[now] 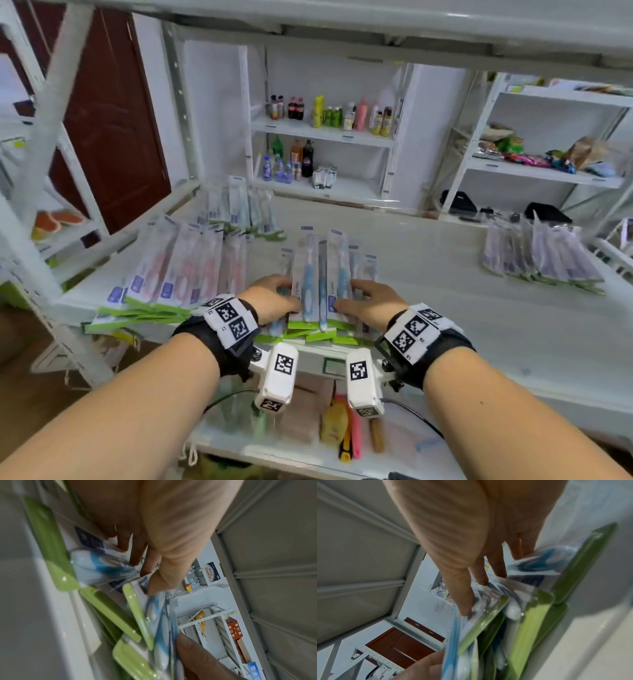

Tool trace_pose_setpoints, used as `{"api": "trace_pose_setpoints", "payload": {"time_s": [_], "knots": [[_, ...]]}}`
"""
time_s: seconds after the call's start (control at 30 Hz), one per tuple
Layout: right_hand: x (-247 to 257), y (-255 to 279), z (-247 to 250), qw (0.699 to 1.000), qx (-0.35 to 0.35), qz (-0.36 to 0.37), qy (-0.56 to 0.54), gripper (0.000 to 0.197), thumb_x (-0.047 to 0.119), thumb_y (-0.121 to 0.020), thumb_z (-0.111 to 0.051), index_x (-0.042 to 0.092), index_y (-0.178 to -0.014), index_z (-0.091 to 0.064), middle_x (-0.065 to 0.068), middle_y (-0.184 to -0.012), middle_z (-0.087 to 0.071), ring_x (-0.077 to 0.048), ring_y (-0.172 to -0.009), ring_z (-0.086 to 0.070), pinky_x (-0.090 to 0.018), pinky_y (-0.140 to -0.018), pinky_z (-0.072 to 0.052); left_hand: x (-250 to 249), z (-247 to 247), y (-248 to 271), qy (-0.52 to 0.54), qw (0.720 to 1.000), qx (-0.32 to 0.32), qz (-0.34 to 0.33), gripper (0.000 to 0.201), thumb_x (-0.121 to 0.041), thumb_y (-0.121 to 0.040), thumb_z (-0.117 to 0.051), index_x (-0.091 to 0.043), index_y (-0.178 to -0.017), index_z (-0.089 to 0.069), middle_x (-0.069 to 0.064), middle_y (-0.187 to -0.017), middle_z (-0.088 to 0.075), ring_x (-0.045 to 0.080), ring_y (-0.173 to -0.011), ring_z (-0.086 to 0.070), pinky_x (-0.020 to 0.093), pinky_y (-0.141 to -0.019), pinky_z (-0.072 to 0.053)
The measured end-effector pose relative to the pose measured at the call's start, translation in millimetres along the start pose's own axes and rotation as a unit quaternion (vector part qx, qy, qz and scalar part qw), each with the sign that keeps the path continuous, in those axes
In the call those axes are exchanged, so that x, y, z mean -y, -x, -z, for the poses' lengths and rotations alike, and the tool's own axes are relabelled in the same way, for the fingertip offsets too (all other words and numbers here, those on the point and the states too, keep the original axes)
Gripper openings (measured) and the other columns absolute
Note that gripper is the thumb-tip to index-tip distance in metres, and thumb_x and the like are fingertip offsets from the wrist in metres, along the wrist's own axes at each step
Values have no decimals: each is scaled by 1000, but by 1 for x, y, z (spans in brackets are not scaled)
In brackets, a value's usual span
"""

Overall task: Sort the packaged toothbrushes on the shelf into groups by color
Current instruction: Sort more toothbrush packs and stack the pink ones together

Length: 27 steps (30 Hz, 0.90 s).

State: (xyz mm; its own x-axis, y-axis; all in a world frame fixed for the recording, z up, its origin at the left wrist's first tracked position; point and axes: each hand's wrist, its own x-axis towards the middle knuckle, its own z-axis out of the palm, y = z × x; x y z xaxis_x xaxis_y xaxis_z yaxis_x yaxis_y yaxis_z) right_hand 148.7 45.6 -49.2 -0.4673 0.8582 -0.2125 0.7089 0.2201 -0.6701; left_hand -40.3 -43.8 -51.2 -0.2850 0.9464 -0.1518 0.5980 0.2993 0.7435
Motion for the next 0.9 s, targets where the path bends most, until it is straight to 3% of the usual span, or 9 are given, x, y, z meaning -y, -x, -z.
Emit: {"api": "trace_pose_setpoints", "payload": {"time_s": [0.1,0.2,0.37,0.5,0.57,0.67,0.73,0.83,0.9], "knots": [[10,-2,-7,1000,4,1,11,78,58,-68,-71,28,-136,-46,2,-137,-51,-19,-116,-55,-30,-98,-45,6,7,3,5,1000,-8,6,9,-15,-81,-63,-20,-86,-59,-10,-65,-55,2,-54,-49,5,-38,-33],[14,-1,-8,1000,7,-4,9,80,58,-69,-71,28,-138,-44,2,-139,-50,-18,-115,-56,-25,-91,-44,7,8,3,10,1000,-10,17,11,-17,-81,-61,-21,-90,-57,-11,-70,-55,2,-56,-49,4,-36,-31],[16,4,-4,1000,20,8,-3,73,52,-76,-69,25,-139,-43,0,-141,-47,-19,-120,-52,-21,-86,-38,2,6,-5,52,998,-9,46,32,-13,-80,-58,-8,-111,-57,9,-96,-66,25,-82,-62,26,-72,-47],[9,7,11,999,12,13,-31,70,46,-82,-66,21,-143,-39,-3,-148,-39,-18,-130,-43,-20,-92,-30,-13,8,-12,42,998,-39,36,18,-7,-81,-53,-7,-99,-56,11,-86,-63,26,-74,-59,25,-63,-43],[3,7,23,999,0,20,-41,68,43,-84,-65,19,-142,-40,-3,-148,-38,-18,-133,-40,-21,-97,-29,-27,12,-18,5,998,-59,37,22,-10,-84,-53,-11,-107,-53,10,-102,-61,26,-89,-57,25,-70,-39],[-10,5,49,997,-41,24,-61,63,40,-84,-66,17,-139,-45,-2,-145,-43,-16,-129,-44,-18,-94,-30,-50,16,-31,-20,997,-68,34,54,-15,-86,-54,-10,-138,-40,11,-139,-46,28,-120,-48,27,-88,-37],[-25,2,71,993,-85,17,-77,60,39,-83,-67,17,-136,-49,-2,-142,-46,-15,-127,-46,-18,-95,-33,-72,14,-40,-3,998,-64,16,65,-17,-85,-56,-14,-145,-30,7,-149,-34,26,-131,-39,27,-94,-35],[-61,-2,112,978,-181,-1,-101,58,40,-80,-70,18,-131,-53,-4,-133,-54,-15,-118,-53,-21,-91,-37,-113,-6,-52,1,999,-49,-23,66,-15,-86,-56,-14,-146,-28,5,-152,-29,23,-133,-37,24,-96,-33],[-90,-4,143,958,-271,-9,-96,52,36,-80,-70,17,-127,-57,-4,-126,-60,-14,-107,-56,-19,-85,-34,-142,-30,-64,-6,999,-26,-47,64,-15,-87,-55,-15,-146,-29,4,-150,-32,19,-120,-44,19,-86,-32]]}}
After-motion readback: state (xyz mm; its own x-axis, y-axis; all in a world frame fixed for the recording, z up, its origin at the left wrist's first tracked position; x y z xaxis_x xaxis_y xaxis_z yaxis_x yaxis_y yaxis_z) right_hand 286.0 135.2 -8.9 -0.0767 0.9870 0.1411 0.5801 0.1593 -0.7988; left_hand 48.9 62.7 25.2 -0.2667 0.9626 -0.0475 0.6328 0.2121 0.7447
